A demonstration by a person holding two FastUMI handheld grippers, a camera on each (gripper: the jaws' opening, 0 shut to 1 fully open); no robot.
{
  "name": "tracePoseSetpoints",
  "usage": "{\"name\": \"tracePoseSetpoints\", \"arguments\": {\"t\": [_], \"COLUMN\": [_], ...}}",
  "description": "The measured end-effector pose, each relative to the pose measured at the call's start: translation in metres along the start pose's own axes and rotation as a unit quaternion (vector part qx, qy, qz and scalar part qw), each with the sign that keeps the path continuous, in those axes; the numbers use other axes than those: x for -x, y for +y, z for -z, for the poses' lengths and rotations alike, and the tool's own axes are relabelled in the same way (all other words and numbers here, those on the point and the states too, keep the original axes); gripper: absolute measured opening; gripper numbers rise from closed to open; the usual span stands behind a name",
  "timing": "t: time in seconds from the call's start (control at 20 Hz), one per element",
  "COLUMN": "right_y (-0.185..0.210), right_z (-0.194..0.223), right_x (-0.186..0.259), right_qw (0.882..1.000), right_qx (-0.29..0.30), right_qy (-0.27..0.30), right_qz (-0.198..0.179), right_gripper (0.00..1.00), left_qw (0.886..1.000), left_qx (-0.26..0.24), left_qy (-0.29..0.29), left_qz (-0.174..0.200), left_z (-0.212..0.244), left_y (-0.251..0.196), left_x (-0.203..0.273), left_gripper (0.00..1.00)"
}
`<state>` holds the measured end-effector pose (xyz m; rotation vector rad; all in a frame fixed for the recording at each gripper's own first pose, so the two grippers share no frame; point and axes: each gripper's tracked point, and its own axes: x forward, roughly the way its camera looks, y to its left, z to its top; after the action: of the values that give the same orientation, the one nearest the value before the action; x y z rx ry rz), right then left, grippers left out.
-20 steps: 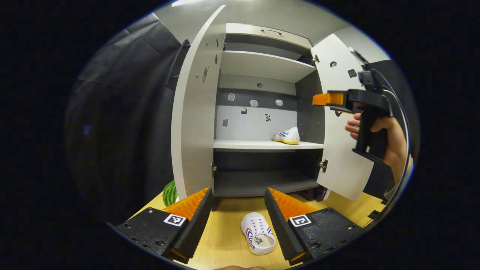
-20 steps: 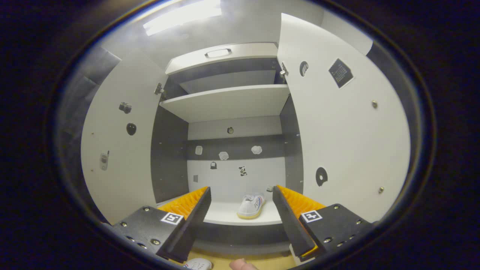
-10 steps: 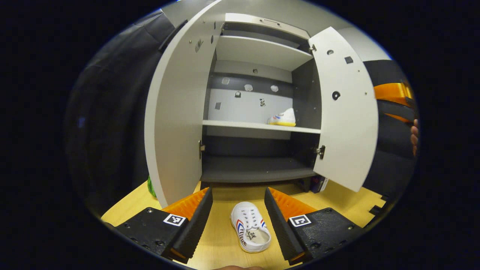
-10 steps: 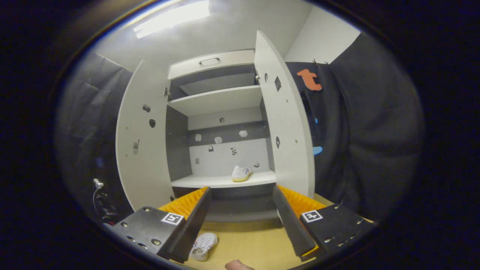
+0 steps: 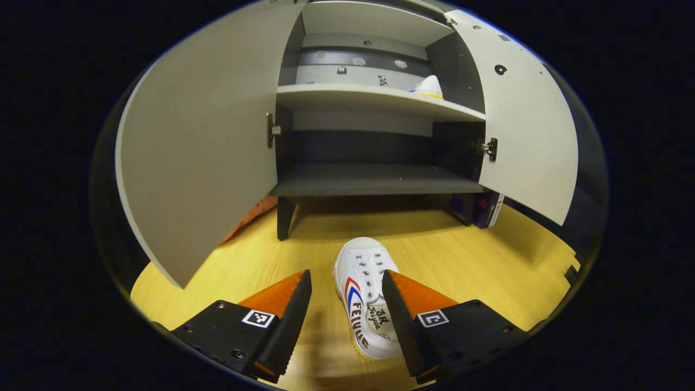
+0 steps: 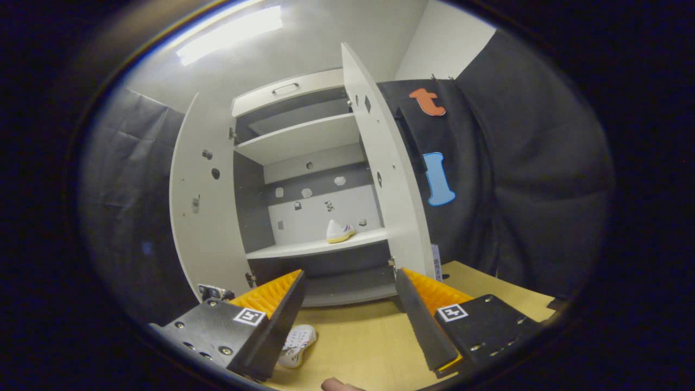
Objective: Grab one shoe with the right hand and put it into the shoe cabinet, grab the other shoe with the left hand and put it into the shoe cabinet; then close the right door with the right hand and the left door with the left hand.
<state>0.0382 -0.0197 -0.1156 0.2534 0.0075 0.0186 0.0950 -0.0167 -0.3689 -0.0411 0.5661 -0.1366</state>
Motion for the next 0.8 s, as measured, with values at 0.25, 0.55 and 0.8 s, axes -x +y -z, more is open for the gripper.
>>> {"name": "tracePoseSetpoints", "arguments": {"t": [0.25,0.55,0.8], "right_y": [-0.003,0.003,0.0], "right_z": [0.005,-0.006,-0.007], "right_x": [-0.004,0.0,0.005], "right_qw": [0.998,0.995,0.994], "right_qx": [-0.057,-0.092,-0.103], "right_qy": [-0.014,-0.034,-0.032], "right_qz": [-0.014,-0.035,-0.029], "right_gripper": [0.94,0.99,0.98], "left_qw": [0.999,0.994,0.993], "left_qx": [-0.007,0.016,0.015], "left_qy": [0.054,0.105,0.114], "left_qz": [0.006,0.019,0.021], "left_z": [0.021,0.035,0.041], "left_y": [0.0,-0.003,-0.006], "left_x": [-0.021,-0.035,-0.035], "left_gripper": [0.76,0.64,0.4]}}
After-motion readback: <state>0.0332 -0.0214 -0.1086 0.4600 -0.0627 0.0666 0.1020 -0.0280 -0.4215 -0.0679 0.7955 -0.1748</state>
